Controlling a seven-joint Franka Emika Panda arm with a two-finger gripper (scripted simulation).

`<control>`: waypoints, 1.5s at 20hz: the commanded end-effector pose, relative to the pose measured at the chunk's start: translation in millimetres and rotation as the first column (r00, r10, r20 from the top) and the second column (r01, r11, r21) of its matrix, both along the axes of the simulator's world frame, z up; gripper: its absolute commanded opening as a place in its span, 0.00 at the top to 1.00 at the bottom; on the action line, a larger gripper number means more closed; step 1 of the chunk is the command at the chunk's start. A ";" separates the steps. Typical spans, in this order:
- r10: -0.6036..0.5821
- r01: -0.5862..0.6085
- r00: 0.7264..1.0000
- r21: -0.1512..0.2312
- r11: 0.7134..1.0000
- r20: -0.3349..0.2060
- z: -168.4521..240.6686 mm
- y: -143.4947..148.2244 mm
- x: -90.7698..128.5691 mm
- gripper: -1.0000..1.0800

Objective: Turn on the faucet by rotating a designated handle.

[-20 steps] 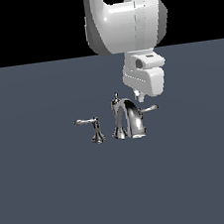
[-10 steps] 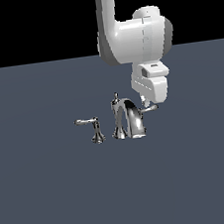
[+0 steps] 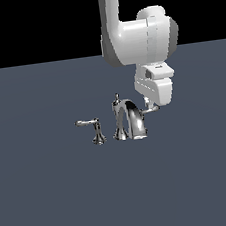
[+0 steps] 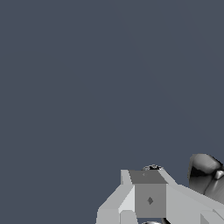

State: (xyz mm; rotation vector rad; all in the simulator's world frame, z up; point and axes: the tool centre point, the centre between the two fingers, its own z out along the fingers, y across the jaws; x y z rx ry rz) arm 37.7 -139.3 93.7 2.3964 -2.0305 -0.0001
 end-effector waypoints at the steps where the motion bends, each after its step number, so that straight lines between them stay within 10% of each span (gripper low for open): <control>1: -0.001 0.001 1.000 0.000 1.000 0.000 0.0 -5.4 -7.9 1.00; 30: 0.001 -0.001 1.000 0.000 1.000 0.006 -0.1 -4.5 -76.6 1.00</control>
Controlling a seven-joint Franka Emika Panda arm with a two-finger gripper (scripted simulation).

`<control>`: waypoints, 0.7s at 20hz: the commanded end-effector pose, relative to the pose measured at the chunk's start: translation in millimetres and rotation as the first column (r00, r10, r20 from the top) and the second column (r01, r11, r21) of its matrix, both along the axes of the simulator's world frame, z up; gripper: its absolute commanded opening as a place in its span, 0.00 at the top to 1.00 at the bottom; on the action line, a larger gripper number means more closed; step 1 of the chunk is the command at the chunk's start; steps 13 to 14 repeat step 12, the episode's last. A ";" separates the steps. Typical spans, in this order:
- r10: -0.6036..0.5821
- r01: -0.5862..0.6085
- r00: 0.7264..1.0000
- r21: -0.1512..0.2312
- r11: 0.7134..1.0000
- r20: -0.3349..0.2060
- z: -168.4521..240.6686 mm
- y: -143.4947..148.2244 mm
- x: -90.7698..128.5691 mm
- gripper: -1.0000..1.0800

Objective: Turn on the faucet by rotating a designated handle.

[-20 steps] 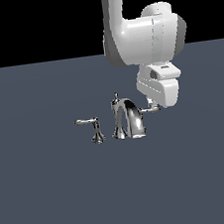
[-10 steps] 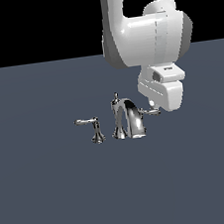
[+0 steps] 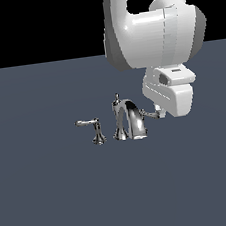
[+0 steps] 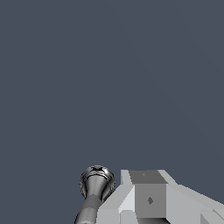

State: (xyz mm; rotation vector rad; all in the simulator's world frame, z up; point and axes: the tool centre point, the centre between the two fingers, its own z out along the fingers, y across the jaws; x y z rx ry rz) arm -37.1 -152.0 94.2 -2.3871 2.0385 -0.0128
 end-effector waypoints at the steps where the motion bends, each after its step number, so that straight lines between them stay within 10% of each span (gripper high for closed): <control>1: 0.008 -0.008 1.000 0.003 1.000 -0.002 -0.6 11.3 -4.4 1.00; 14: 0.006 -0.006 1.000 0.003 1.000 -0.007 -0.4 42.5 -30.1 1.00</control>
